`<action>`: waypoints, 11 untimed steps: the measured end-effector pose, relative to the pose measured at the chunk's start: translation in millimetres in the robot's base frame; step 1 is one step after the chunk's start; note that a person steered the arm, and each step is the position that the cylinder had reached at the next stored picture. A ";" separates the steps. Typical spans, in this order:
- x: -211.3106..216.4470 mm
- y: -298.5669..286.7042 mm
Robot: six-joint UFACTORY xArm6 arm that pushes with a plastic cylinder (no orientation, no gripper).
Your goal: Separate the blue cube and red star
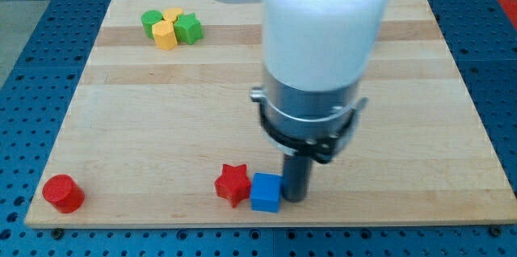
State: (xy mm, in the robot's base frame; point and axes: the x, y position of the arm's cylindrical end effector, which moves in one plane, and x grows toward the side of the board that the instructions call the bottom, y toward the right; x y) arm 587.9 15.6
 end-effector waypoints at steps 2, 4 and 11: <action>-3.4 -1.5; 31.2 11.3; -44.9 -58.9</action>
